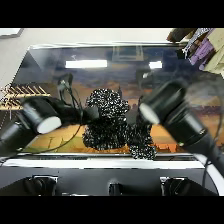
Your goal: Fold the clothes and pants, and hang the long-sleeved shirts on hangers.
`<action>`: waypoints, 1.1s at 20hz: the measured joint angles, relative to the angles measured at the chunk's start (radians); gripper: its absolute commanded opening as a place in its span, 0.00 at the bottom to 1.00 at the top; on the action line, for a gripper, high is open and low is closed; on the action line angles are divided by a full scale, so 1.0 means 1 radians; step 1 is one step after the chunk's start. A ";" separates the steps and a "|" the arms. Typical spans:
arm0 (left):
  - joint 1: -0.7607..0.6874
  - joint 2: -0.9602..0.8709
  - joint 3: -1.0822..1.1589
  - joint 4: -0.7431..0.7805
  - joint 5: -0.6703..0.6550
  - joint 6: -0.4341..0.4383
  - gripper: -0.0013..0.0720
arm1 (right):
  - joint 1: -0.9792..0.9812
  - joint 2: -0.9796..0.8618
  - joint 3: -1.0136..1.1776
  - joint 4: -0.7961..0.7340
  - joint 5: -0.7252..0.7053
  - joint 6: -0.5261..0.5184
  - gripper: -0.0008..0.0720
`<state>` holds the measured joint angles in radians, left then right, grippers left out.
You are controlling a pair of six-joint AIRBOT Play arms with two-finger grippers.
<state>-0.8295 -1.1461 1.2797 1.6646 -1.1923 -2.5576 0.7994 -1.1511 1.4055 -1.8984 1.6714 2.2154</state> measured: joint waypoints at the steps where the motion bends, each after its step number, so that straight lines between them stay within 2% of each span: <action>1: -0.004 0.000 -0.037 0.000 0.018 -0.017 0.04 | 0.013 0.020 -0.064 -0.021 -0.009 0.037 0.05; 5: -0.011 0.000 -0.130 0.000 0.079 -0.051 0.04 | 0.040 0.135 -0.277 -0.037 -0.080 0.164 0.04; 8: -0.013 0.000 -0.153 -0.006 0.131 -0.063 0.04 | 0.042 0.205 -0.356 0.000 -0.141 0.247 0.04; 11: -0.013 0.000 -0.162 -0.010 0.158 -0.065 0.04 | -0.037 0.259 -0.385 0.079 -0.219 0.277 0.04; 13: -0.013 0.000 -0.164 -0.013 0.169 -0.068 0.04 | -0.146 0.281 -0.394 0.198 -0.282 0.207 0.04; 16: -0.013 -0.001 -0.167 -0.013 0.182 -0.068 0.04 | -0.299 0.297 -0.404 0.376 -0.328 0.043 0.05; 19: -0.013 -0.003 -0.167 -0.014 0.187 -0.066 0.04 | -0.367 0.304 -0.441 0.509 -0.348 -0.105 0.05; 22: -0.013 -0.005 -0.168 -0.014 0.190 -0.063 0.04 | -0.393 0.316 -0.516 0.580 -0.407 -0.177 0.05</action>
<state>-0.8425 -1.1511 1.1118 1.6505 -1.0027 -2.6209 0.4068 -0.8352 0.8898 -1.3182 1.2648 2.0384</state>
